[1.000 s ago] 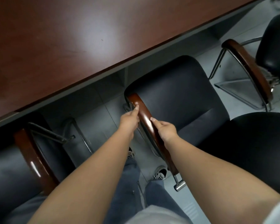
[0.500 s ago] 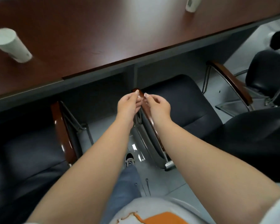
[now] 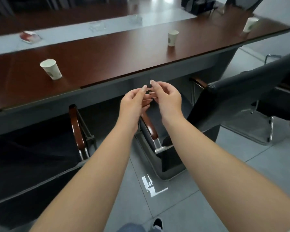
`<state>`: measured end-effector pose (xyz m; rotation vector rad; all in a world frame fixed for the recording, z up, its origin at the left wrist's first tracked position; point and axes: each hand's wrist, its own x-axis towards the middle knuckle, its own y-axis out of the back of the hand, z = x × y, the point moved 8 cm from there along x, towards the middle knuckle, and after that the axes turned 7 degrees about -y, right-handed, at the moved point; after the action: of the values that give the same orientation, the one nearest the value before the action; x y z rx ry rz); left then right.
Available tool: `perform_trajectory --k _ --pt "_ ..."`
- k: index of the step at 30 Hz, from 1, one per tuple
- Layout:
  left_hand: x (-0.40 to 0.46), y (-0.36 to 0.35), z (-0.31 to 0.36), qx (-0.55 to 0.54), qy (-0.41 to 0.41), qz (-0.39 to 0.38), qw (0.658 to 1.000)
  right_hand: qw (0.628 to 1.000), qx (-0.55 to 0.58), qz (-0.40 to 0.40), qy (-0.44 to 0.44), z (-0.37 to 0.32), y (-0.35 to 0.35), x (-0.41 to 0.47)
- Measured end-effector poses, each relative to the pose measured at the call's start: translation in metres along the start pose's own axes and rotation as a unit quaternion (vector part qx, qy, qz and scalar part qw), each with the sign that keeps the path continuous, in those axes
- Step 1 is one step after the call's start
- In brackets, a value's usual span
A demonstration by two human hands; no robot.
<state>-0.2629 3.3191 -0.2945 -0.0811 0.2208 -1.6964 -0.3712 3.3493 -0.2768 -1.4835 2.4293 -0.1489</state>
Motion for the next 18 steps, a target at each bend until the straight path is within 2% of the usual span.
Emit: perform_trajectory --k 4,10,18 --pt "-0.018 -0.018 0.043 -0.012 -0.040 -0.038 0.998 0.997 -0.028 0.028 0.069 -0.042 0.010 -0.024" --pt "-0.048 -0.035 0.087 -0.018 -0.070 -0.096 0.993 0.993 -0.029 0.028 0.113 -0.083 0.011 -0.068" --pt "-0.090 -0.062 0.085 -0.017 -0.071 -0.113 0.991 0.990 -0.040 0.039 0.133 -0.091 0.045 -0.093"
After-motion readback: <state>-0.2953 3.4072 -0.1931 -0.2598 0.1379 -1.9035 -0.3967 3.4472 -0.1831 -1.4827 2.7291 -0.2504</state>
